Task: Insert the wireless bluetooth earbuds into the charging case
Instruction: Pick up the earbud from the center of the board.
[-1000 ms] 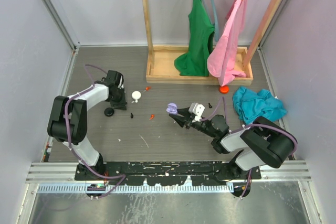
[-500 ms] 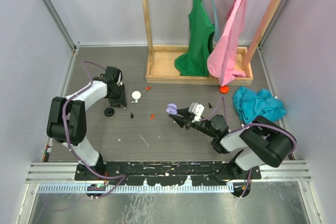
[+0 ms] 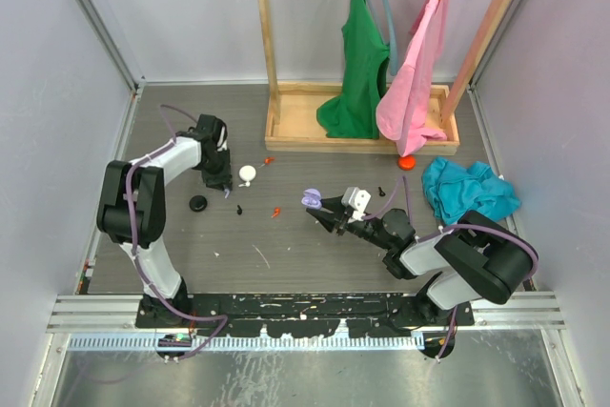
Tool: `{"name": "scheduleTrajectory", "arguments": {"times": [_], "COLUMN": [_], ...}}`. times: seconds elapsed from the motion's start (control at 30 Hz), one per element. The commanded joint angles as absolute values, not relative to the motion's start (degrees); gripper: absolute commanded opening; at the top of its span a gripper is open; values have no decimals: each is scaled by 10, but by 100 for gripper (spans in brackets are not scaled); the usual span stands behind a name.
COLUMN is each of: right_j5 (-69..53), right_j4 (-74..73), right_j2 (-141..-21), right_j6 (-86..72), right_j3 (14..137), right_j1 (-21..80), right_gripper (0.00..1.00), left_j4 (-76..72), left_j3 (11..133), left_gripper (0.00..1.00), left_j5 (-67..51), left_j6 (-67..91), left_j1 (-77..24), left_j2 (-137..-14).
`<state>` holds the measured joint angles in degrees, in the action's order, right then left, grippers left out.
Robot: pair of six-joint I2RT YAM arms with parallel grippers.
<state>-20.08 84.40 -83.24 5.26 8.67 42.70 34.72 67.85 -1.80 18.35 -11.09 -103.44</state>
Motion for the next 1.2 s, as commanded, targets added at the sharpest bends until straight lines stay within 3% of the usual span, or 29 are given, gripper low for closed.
{"name": "scheduleTrajectory", "arguments": {"times": [0.0,0.67,1.17], "right_j5": [-207,-207,-207], "right_j4": [879,871,869], "right_j2": [-819,-810,-808], "right_j6": [54,55,57], "right_j3": [96,98,98], "right_j1": [431,432,433], "right_gripper": [11,11,11], "left_j4": [358,392,389], "left_j3": [709,728,713], "left_gripper": [28,26,14], "left_j5": [-21,-26,-28], "left_j6": [171,158,158], "left_j1": [-107,-108,-108], "left_j2": [-1041,-1075,-1062]}}
